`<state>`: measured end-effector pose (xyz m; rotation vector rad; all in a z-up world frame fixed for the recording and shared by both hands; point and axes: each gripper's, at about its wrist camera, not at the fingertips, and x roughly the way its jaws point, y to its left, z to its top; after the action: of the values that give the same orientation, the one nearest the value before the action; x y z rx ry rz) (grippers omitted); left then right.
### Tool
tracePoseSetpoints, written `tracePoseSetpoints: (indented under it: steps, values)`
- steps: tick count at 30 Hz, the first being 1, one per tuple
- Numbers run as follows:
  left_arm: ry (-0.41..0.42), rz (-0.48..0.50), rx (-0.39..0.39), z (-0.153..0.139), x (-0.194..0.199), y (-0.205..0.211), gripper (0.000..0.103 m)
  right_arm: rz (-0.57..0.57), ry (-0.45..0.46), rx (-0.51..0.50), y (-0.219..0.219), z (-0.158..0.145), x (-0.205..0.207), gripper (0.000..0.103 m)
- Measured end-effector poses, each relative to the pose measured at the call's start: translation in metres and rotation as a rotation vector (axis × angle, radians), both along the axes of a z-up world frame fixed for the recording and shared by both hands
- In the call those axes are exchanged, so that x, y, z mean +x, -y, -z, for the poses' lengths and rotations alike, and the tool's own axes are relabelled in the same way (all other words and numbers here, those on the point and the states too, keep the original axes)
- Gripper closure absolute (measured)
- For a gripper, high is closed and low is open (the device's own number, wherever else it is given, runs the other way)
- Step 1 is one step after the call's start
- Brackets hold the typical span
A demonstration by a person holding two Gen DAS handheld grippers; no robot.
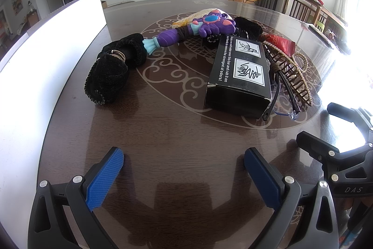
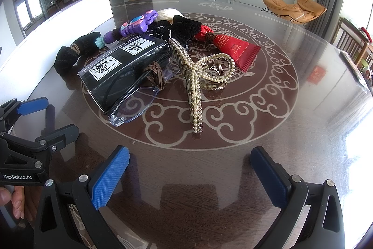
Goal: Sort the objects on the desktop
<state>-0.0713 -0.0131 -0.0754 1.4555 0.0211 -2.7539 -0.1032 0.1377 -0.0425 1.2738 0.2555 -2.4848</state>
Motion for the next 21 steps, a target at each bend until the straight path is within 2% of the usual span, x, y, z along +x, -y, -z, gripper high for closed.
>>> tracePoseSetpoints:
  steps: [18,21]
  values:
    - [0.006,0.015,0.0,-0.001,0.006,0.006,0.0,0.0,0.0,0.0,0.0,0.0,0.0,0.0]
    - [0.021,-0.032,-0.001,-0.002,0.016,0.019,0.0,0.0,0.0,0.0,0.0,0.0,0.0,0.0]
